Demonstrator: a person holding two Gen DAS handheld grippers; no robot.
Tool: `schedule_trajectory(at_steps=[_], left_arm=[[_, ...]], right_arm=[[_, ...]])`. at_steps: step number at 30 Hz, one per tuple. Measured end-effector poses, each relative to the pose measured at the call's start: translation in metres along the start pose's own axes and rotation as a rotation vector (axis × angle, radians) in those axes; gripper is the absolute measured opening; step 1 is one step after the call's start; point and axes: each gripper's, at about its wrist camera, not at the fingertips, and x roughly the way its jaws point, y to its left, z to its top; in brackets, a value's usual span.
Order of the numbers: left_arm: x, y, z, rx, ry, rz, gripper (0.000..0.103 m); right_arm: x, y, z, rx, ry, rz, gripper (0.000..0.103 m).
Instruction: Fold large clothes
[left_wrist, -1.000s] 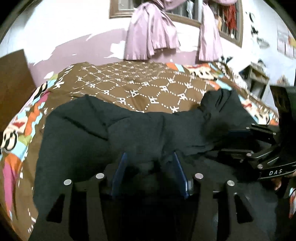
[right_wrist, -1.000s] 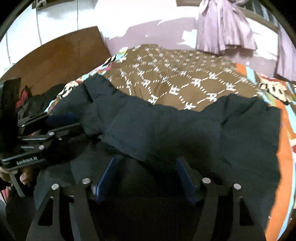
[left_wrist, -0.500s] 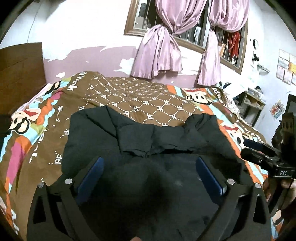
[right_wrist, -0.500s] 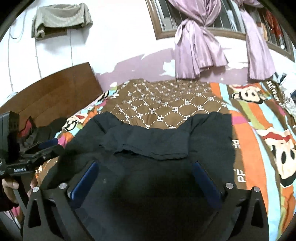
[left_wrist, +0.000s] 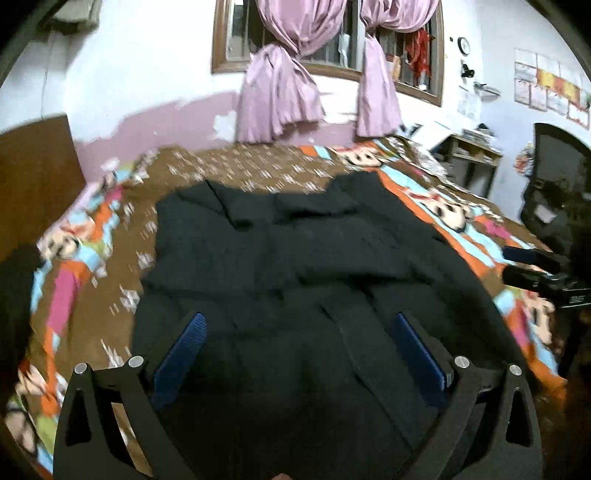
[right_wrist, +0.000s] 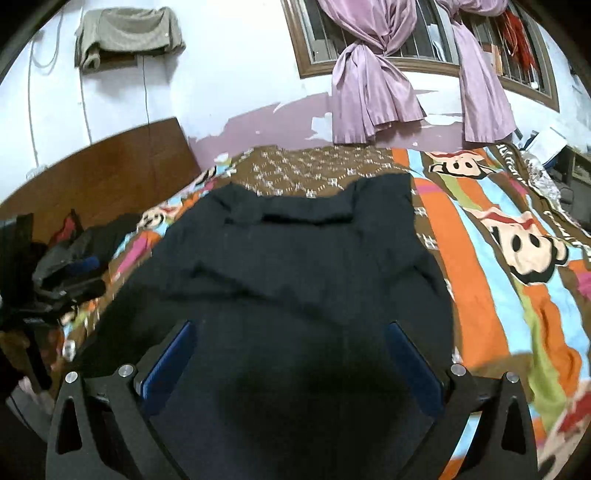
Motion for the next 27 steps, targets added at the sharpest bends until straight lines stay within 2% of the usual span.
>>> schedule_trajectory(at_steps=[2, 7, 10, 11, 13, 17, 22, 27], left_arm=[[-0.005, -0.005, -0.01, 0.004, 0.033, -0.034, 0.099], [-0.019, -0.025, -0.036, 0.156, 0.084, -0.091, 0.099], [-0.015, -0.032, -0.055, 0.197, 0.179, -0.209, 0.099], [-0.011, -0.034, -0.06, 0.21, 0.217, -0.237, 0.099], [-0.005, -0.041, -0.073, 0.248, 0.291, -0.269, 0.099], [-0.002, -0.053, -0.093, 0.328, 0.359, -0.292, 0.099], [-0.003, -0.056, -0.117, 0.372, 0.406, -0.297, 0.099], [0.001, -0.055, -0.135, 0.424, 0.43, -0.258, 0.099]], right_arm=[[-0.01, 0.004, -0.009, -0.026, 0.015, -0.006, 0.103], [-0.022, 0.017, -0.036, -0.145, 0.099, 0.032, 0.103], [-0.021, 0.022, -0.053, -0.214, 0.202, 0.094, 0.103], [-0.018, 0.024, -0.06, -0.241, 0.255, 0.14, 0.103], [-0.013, 0.03, -0.072, -0.293, 0.328, 0.176, 0.103], [-0.008, 0.048, -0.092, -0.433, 0.408, 0.228, 0.103], [-0.005, 0.071, -0.11, -0.562, 0.446, 0.279, 0.103], [0.016, 0.094, -0.132, -0.679, 0.445, 0.188, 0.103]])
